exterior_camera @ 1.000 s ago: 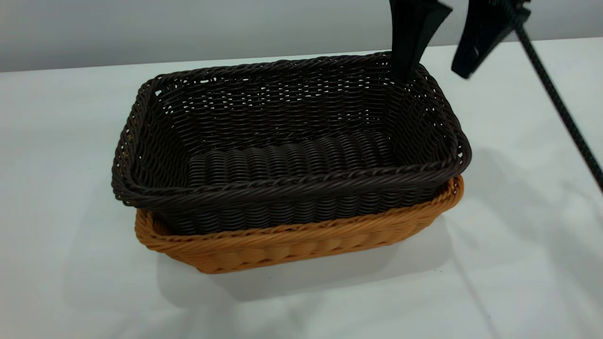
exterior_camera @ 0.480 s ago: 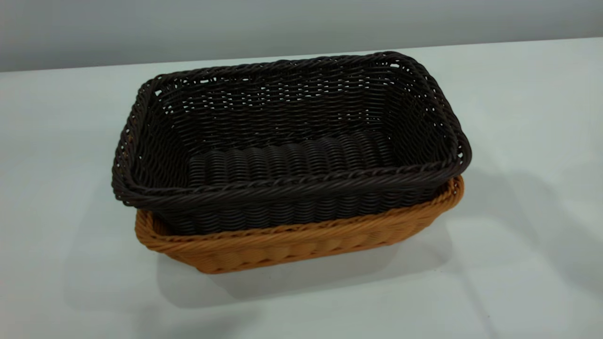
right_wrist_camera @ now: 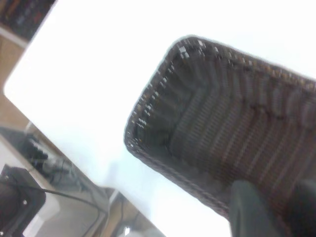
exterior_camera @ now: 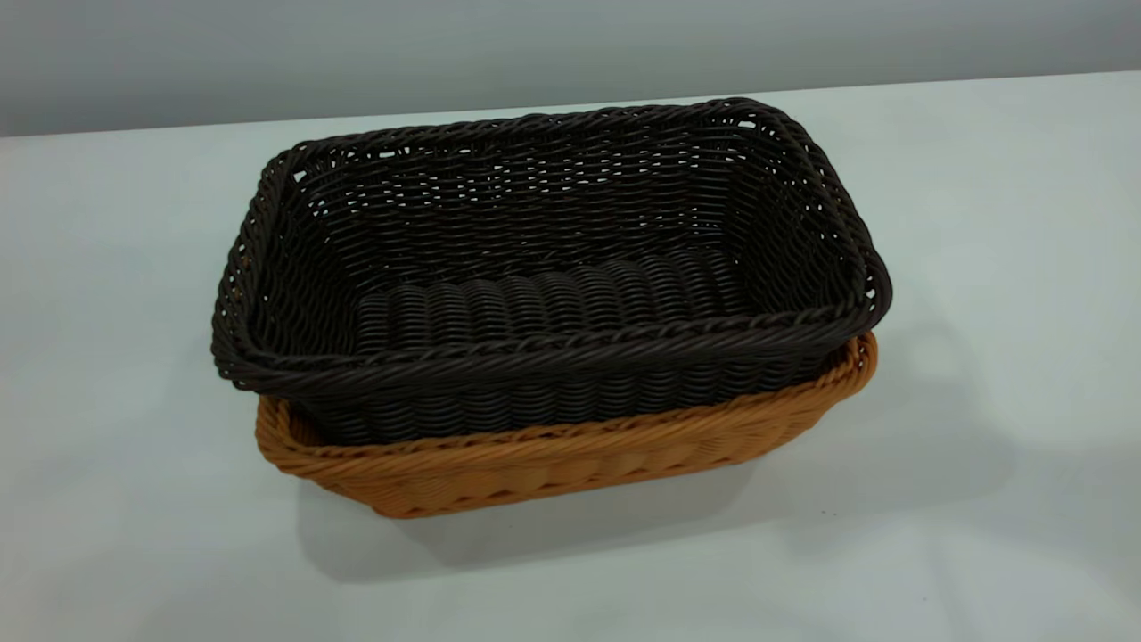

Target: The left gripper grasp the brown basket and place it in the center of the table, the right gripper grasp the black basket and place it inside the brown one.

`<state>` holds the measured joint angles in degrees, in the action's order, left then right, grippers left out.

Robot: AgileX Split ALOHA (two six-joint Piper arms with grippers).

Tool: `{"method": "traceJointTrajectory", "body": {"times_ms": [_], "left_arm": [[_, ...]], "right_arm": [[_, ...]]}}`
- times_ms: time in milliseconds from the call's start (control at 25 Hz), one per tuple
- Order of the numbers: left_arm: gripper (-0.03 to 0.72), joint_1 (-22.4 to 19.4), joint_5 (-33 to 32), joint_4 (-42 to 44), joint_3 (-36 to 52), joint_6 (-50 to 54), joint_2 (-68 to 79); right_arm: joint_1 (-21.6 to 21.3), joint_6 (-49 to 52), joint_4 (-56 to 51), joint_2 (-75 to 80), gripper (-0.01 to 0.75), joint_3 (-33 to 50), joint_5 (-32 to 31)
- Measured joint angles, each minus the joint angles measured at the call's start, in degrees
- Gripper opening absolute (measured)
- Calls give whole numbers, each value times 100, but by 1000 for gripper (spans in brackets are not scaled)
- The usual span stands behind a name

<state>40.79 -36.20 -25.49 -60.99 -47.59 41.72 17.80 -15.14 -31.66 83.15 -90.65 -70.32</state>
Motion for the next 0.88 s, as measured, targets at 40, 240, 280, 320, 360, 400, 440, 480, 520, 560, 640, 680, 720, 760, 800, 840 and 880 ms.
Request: {"method": "traceJointTrajectory", "body": {"times_ms": [40,240,280,320,360,400,440,480,520,560,640,680,720,760,800,840,880], "left_arm": [[0,0,-77,145,6,141,-84],[0,0,-500,1121,144,1171,-498],[0,0,-596,1307,190,1369,-574],[-1,0,-697,1451,227,1501,-649],[-1,0,-776,1595,265,1671,-715],[-1,0,-865,1691,300,1795,-803],[-1,0,-949,1737,343,1889,-891],[-1,0,-978,1737,395,1921,-964],[-1,0,-1005,1737,448,1926,-1053],[-1,0,-1048,1737,527,1926,-1139],[-1,-6,-1177,1798,742,1916,-1294],[-1,-6,-1240,1833,841,1965,-1369],[-1,-6,-1311,1858,965,2053,-1439],[-1,-6,-1348,1857,1089,2144,-1495],[-1,-6,-1354,1857,1206,2234,-1554],[-1,-6,-1347,1857,1293,2313,-1605],[-1,-6,-1340,1857,1388,2348,-1646]], "right_arm": [[0,30,0,-178,148,0,0],[0,149,0,-1030,13,0,0],[0,178,0,-1186,8,0,0],[0,255,0,-1410,3,0,0],[0,313,0,-1570,3,0,0],[0,360,26,-1731,3,0,0],[0,464,89,-1924,3,0,0],[0,556,183,-2116,3,0,0],[0,616,289,-2307,3,0,5],[0,641,381,-2470,3,0,5],[0,587,659,-2864,3,0,5],[0,566,831,-3027,3,0,5],[0,573,1035,-3252,3,7,5],[0,621,1151,-3411,3,29,21],[0,631,1244,-3570,3,81,41],[0,631,1363,-3790,3,180,39],[0,631,1442,-3949,3,294,39]]}}
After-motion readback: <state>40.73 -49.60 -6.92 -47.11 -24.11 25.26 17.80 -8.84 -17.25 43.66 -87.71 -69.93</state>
